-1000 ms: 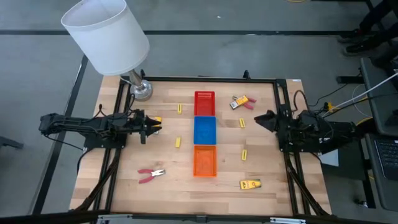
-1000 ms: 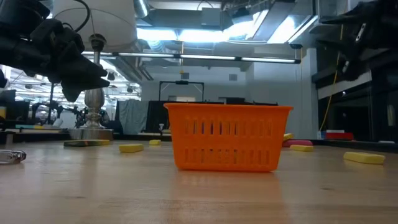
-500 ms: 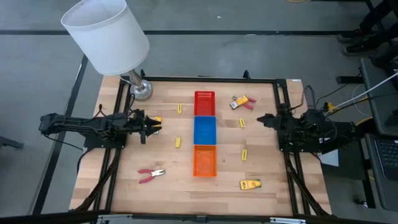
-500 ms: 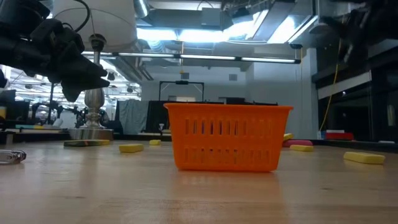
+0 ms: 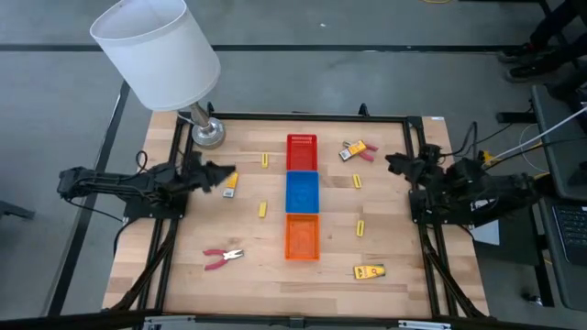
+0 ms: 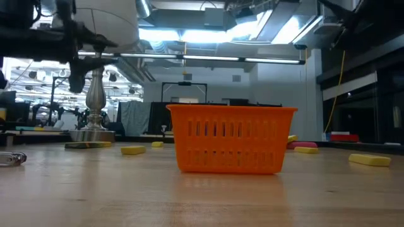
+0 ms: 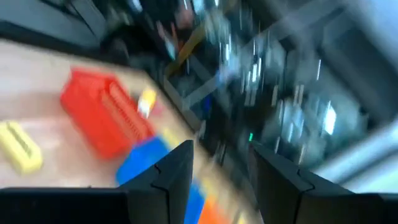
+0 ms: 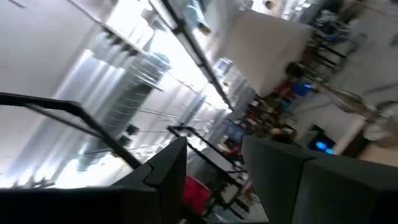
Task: Pick & Place School Supplies
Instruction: Put the yellow crayon box into the blue bin
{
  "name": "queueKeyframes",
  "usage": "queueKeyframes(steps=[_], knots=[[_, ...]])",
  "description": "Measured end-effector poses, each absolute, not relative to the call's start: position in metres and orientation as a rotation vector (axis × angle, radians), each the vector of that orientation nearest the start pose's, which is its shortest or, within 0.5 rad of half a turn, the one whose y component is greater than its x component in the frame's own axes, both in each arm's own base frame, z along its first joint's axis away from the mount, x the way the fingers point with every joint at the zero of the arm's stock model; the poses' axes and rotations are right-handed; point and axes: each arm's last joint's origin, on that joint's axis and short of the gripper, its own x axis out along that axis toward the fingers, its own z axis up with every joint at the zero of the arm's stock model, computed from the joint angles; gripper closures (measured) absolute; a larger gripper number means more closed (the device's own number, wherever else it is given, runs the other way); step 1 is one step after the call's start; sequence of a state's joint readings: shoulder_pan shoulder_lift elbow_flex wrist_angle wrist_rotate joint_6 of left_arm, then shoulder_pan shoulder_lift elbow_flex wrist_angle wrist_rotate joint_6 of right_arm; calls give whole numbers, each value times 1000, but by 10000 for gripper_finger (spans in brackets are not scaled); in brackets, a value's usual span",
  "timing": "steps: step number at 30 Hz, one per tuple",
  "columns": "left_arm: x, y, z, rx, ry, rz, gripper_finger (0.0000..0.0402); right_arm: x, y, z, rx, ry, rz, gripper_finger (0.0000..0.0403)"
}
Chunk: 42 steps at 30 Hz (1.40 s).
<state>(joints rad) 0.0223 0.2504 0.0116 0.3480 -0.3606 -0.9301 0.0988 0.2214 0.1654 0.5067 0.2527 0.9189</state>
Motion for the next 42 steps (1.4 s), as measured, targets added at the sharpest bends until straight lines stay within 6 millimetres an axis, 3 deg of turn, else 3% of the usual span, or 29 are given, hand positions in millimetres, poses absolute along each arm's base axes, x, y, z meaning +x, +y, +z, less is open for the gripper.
queueKeyframes(steps=[3, 10, 15, 22, 29, 32, 38, 42], knots=[[107, 12, 197, -954, -435, 196, 254, 107, 6, 249, 960, -477, 38, 240], [82, 3, 242, -815, -797, -305, 254, 115, 16, 264, 826, -652, 72, 241], [75, -6, 271, -675, -783, -516, 254, 111, 20, 274, 741, -790, 130, 241], [93, -2, 310, -607, -579, -190, 254, 110, 27, 300, 682, -843, 250, 241], [118, -2, 356, -530, -515, -107, 254, 109, 30, 321, 623, -876, 251, 241], [137, -3, 368, -525, -322, -70, 254, 112, 31, 329, 584, -849, 235, 241], [173, 5, 356, -536, 368, 359, 254, 109, 32, 352, 541, -877, 278, 241], [191, 9, 334, -637, 677, 636, 254, 111, 35, 364, 614, -818, 391, 241]])
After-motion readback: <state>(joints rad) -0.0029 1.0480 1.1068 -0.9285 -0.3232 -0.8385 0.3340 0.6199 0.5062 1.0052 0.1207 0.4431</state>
